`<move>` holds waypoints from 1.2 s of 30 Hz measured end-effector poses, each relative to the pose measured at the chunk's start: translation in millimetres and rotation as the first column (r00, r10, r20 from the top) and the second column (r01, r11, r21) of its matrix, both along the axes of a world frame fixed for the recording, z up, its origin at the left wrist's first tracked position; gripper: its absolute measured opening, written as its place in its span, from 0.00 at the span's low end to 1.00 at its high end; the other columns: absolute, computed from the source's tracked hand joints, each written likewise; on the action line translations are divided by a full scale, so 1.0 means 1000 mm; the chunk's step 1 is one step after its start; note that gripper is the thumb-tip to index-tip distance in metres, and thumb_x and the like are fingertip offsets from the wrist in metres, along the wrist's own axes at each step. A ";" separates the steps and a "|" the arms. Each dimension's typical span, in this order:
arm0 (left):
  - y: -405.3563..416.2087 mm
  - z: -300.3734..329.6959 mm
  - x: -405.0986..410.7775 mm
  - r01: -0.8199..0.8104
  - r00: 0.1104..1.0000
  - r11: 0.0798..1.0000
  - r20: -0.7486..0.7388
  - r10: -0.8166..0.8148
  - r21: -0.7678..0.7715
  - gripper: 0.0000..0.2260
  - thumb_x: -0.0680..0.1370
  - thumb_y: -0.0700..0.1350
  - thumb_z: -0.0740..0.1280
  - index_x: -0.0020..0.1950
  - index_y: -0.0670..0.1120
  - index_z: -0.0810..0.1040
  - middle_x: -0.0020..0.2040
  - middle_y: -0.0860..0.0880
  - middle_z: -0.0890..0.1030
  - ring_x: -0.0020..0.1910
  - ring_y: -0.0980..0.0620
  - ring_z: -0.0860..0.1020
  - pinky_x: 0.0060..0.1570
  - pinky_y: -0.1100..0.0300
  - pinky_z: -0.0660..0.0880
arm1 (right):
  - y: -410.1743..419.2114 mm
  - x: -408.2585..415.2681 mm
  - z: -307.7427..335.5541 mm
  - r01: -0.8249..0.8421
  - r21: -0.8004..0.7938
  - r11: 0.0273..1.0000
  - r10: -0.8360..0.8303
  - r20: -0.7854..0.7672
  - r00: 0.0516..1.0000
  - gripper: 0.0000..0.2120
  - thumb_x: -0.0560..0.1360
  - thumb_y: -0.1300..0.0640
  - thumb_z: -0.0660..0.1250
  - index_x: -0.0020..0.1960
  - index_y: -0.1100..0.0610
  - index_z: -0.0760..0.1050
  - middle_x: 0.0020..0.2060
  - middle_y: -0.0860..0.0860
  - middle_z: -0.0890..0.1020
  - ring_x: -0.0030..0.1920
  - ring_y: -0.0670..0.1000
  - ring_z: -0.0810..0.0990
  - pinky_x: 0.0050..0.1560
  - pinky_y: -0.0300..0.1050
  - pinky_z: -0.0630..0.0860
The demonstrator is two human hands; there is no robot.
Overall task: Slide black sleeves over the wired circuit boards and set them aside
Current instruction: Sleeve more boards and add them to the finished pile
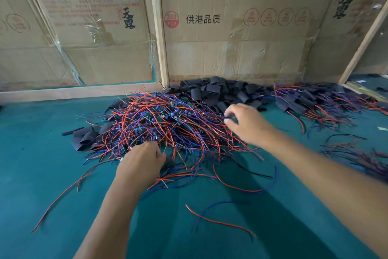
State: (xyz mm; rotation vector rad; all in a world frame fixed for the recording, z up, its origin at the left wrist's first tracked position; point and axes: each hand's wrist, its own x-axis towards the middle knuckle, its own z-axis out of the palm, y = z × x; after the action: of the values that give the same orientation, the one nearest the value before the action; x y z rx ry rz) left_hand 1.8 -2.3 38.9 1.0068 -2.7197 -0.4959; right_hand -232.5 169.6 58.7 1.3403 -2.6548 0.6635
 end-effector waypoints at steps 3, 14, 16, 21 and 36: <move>-0.007 0.006 0.010 -0.001 0.999 0.999 0.045 0.002 -0.034 0.09 0.80 0.48 0.63 0.41 0.47 0.73 0.38 0.48 0.78 0.40 0.44 0.77 0.37 0.53 0.69 | -0.016 0.045 -0.018 -0.114 -0.023 0.993 0.116 0.071 0.991 0.05 0.79 0.54 0.66 0.51 0.55 0.78 0.47 0.51 0.78 0.49 0.54 0.77 0.54 0.52 0.74; -0.006 0.008 0.013 0.113 0.992 0.993 0.064 -0.110 -0.039 0.15 0.76 0.59 0.71 0.46 0.50 0.71 0.42 0.54 0.74 0.43 0.50 0.73 0.38 0.56 0.65 | -0.041 0.098 -0.035 -0.174 -0.109 0.979 0.168 -0.065 0.984 0.10 0.79 0.48 0.65 0.53 0.55 0.76 0.47 0.51 0.77 0.53 0.54 0.73 0.49 0.47 0.68; -0.001 0.003 0.007 0.077 0.994 0.993 0.083 -0.070 -0.085 0.20 0.74 0.63 0.70 0.49 0.49 0.71 0.48 0.51 0.75 0.48 0.47 0.75 0.42 0.54 0.68 | -0.056 0.100 -0.035 -0.177 -0.031 0.984 0.173 -0.106 0.979 0.14 0.79 0.45 0.65 0.55 0.55 0.75 0.49 0.51 0.78 0.54 0.54 0.74 0.48 0.48 0.69; 0.000 -0.010 0.002 0.082 0.985 0.994 0.159 -0.070 -0.073 0.22 0.74 0.63 0.70 0.56 0.48 0.74 0.57 0.48 0.71 0.59 0.44 0.73 0.55 0.52 0.72 | -0.076 0.103 -0.038 -0.131 0.030 0.991 0.134 -0.140 0.981 0.12 0.80 0.48 0.66 0.56 0.55 0.75 0.49 0.52 0.78 0.53 0.57 0.76 0.43 0.48 0.68; 0.032 0.013 -0.004 0.151 0.923 0.988 -0.364 -0.128 0.035 0.10 0.77 0.57 0.69 0.51 0.54 0.73 0.40 0.55 0.79 0.40 0.51 0.77 0.39 0.55 0.72 | 0.045 0.058 0.004 0.418 -0.752 0.510 0.540 0.658 0.524 0.06 0.80 0.53 0.64 0.47 0.51 0.78 0.44 0.50 0.87 0.45 0.46 0.83 0.41 0.43 0.68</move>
State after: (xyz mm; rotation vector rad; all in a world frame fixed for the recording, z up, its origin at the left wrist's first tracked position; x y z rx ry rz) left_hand -2.6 29.6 52.3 0.6570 -2.4643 -0.7174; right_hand -174.3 214.1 62.8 0.7995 -1.8682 2.8571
